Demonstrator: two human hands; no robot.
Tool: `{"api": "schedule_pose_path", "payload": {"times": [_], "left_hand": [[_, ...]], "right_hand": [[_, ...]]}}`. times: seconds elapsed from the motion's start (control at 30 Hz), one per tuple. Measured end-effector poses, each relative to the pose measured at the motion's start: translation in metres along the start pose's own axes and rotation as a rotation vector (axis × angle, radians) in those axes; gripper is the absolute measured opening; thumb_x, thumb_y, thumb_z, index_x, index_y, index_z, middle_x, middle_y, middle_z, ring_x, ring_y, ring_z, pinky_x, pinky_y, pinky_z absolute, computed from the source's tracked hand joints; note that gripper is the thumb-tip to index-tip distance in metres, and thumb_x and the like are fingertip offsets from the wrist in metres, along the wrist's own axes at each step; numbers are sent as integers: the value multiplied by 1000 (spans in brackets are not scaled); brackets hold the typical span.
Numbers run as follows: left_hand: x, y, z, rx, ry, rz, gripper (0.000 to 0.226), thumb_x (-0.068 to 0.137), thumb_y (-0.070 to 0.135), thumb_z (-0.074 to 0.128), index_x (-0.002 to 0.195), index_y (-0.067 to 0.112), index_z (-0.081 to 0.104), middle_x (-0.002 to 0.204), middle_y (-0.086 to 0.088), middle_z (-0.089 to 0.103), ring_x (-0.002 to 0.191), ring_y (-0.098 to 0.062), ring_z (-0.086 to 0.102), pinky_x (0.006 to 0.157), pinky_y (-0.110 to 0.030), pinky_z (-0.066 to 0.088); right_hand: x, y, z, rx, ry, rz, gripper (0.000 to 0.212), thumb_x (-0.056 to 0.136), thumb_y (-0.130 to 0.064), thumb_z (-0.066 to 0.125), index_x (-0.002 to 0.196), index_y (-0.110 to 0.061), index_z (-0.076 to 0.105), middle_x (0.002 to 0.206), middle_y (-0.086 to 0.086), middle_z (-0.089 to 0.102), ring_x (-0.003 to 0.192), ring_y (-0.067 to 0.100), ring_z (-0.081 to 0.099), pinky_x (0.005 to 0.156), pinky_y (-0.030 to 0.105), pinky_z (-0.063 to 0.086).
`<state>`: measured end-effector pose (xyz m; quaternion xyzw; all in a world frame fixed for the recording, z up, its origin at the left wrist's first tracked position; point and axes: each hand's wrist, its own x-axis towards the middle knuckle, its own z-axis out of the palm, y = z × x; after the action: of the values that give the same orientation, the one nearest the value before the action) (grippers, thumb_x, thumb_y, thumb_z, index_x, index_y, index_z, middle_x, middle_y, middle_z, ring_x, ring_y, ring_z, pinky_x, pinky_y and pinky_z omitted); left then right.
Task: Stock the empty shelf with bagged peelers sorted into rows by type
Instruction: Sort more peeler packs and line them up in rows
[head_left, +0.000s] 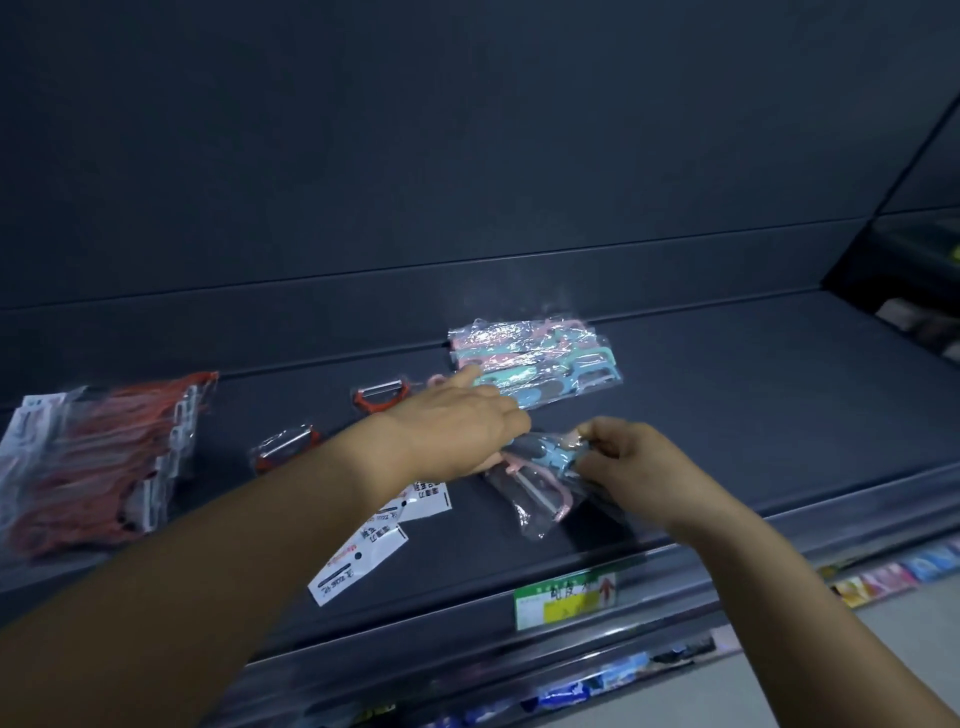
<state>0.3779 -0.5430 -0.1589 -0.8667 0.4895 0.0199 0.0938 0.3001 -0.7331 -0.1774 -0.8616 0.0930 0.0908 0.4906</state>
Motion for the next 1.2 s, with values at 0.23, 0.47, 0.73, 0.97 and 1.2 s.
{"api": "schedule_pose_path", "payload": {"times": [0.23, 0.47, 0.73, 0.97, 1.2], "left_hand": [[30, 11, -16, -21, 20, -192, 32, 99, 29, 43, 125, 11, 48, 119, -6, 55, 111, -27, 54, 95, -37, 39], [85, 25, 2, -39, 71, -431, 30, 91, 8, 56, 120, 6, 48, 120, -10, 44, 109, -29, 51, 78, -41, 48], [110, 27, 17, -57, 135, -567, 35, 89, 19, 62, 121, 12, 49, 120, -5, 49, 113, -24, 49, 83, -34, 46], [82, 33, 22, -46, 392, -531, 34, 47, 17, 89, 72, 13, 66, 71, -1, 61, 65, -24, 62, 54, -30, 52], [70, 37, 35, -144, 389, -586, 41, 43, 22, 93, 75, 14, 68, 73, 0, 61, 67, -23, 62, 49, -31, 52]], "right_hand": [[39, 10, -47, -125, 141, -23, 16, 84, -11, 64, 72, -22, 62, 64, -3, 59, 58, 12, 50, 56, 24, 40], [82, 28, -82, -208, 195, -59, 8, 84, -14, 64, 83, -22, 63, 74, -6, 62, 70, 14, 57, 62, 22, 40], [115, 41, -94, -181, 169, -106, 11, 83, -11, 63, 88, -21, 63, 76, -6, 62, 66, 10, 54, 56, 14, 37], [109, 44, -92, 35, -25, -167, 17, 87, -8, 64, 73, -18, 62, 58, -6, 57, 50, 8, 49, 52, 22, 40], [109, 51, -71, -12, 45, -168, 15, 82, -12, 70, 72, -19, 62, 61, -7, 62, 53, 9, 53, 58, 25, 44]]}}
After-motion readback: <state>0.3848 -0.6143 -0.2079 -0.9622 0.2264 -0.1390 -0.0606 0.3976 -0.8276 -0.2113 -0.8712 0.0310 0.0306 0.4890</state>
